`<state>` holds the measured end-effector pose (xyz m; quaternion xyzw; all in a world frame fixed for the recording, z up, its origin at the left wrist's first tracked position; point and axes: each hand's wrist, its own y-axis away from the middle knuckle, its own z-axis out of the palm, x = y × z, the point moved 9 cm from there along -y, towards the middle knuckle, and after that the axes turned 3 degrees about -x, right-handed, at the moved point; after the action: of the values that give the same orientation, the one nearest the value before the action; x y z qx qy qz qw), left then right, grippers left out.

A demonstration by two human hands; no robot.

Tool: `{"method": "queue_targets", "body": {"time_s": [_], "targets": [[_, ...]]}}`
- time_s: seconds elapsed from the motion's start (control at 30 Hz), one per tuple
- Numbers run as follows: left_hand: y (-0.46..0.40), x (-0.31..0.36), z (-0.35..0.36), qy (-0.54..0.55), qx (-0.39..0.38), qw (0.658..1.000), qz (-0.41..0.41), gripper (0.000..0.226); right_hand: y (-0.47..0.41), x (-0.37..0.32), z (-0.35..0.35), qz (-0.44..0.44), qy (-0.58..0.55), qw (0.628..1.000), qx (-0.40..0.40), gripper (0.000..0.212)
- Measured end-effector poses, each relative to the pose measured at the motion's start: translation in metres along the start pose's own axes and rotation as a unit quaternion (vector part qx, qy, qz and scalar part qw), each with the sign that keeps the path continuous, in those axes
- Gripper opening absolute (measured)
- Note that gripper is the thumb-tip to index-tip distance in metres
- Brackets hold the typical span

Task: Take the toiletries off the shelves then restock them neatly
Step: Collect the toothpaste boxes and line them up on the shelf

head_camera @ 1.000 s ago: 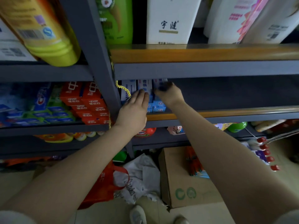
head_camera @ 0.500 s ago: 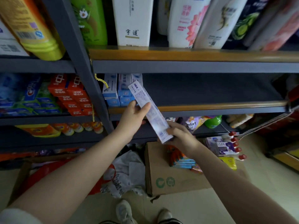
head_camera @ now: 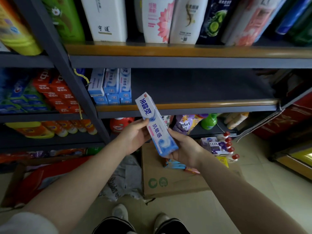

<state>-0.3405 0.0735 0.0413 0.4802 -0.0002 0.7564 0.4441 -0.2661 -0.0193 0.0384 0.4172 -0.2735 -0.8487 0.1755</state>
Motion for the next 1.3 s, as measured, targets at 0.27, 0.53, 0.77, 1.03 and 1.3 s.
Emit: {"method": "queue_targets", "body": {"time_s": [0.27,0.53,0.77,1.03,1.3], "targets": [[-0.001,-0.028,0.007,-0.087,0.057,0.993,-0.049,0.036,0.017,-0.003,-0.03,0.0,0.13,0.991,0.045,0.027],[0.005,-0.034,0.029,-0.049,0.055,0.997,-0.001,0.015,0.041,-0.027,-0.028,-0.165,0.643,0.724,0.185,0.055],[0.022,-0.016,0.035,-0.239,0.005,0.963,0.127,0.034,0.04,-0.026,-0.046,-0.193,0.544,0.808,0.116,0.055],[0.039,-0.007,0.047,-0.397,-0.022,0.894,0.205,0.046,0.035,-0.028,-0.037,-0.251,0.535,0.803,0.07,0.04],[0.024,-0.066,0.0,-0.1,0.153,0.974,-0.136,0.018,0.029,-0.015,-0.045,-0.071,0.341,0.936,0.043,0.045]]}}
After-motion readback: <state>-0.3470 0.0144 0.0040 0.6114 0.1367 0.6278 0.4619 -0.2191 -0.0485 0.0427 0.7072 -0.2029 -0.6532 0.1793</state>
